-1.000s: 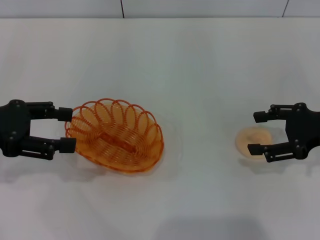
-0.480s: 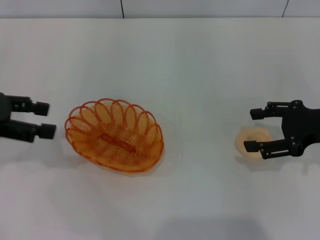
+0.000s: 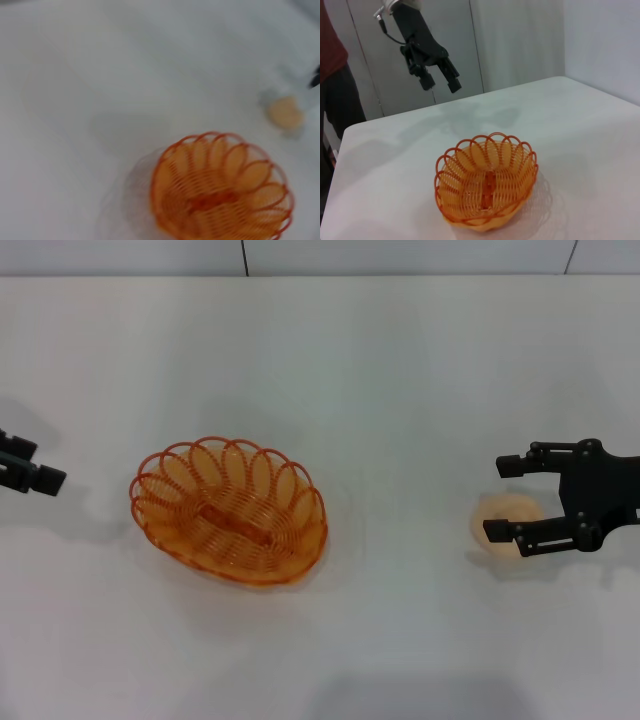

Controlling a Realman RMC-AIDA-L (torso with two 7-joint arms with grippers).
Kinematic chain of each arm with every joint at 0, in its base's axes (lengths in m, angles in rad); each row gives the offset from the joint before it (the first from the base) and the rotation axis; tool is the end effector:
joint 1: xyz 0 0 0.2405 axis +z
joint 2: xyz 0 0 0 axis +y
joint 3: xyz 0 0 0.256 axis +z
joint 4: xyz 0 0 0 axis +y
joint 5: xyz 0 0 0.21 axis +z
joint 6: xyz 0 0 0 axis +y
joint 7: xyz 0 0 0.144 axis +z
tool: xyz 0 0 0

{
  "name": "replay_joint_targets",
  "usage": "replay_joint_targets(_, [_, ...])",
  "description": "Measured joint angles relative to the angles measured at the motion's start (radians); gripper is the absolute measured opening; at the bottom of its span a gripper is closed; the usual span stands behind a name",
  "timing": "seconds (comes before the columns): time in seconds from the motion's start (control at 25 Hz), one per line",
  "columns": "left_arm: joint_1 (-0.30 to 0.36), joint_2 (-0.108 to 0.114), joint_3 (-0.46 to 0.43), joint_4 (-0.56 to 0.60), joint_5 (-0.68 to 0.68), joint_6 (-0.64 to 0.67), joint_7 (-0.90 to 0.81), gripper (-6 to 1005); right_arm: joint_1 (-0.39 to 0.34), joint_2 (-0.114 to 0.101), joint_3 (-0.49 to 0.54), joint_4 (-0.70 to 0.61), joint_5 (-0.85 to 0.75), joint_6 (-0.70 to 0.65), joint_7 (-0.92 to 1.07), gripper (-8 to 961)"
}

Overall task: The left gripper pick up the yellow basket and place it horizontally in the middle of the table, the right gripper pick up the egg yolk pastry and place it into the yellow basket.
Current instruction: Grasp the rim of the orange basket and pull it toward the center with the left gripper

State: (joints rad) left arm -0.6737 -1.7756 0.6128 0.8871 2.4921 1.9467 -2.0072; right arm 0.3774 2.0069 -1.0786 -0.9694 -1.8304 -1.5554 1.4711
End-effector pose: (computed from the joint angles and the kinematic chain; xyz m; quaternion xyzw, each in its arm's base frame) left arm -0.2739 0.3435 0.1494 -0.9148 -0.3971 0.0218 0.0703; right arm 0.2487 0.3154 0.0236 -0.9723 0.1243 0.1671 0.1058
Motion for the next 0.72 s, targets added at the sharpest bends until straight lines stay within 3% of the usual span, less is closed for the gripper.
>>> replay_joint_targets(0.16, [-0.048,0.002,0.004,0.001,0.097,-0.026,-0.029,855,0.0,0.003,0.0,0.0,0.0,0.0,0.0,829])
replay_joint_targets(0.28, [-0.074,-0.009,0.007,0.001,0.145,-0.054,-0.035,853,0.0,0.004,0.0,0.003,0.001,0.0,0.0,829])
replay_joint_targets(0.72, [-0.101,-0.104,0.173,-0.04,0.182,-0.233,-0.084,843,0.0,0.006,-0.007,0.01,0.006,0.002,-0.003,829])
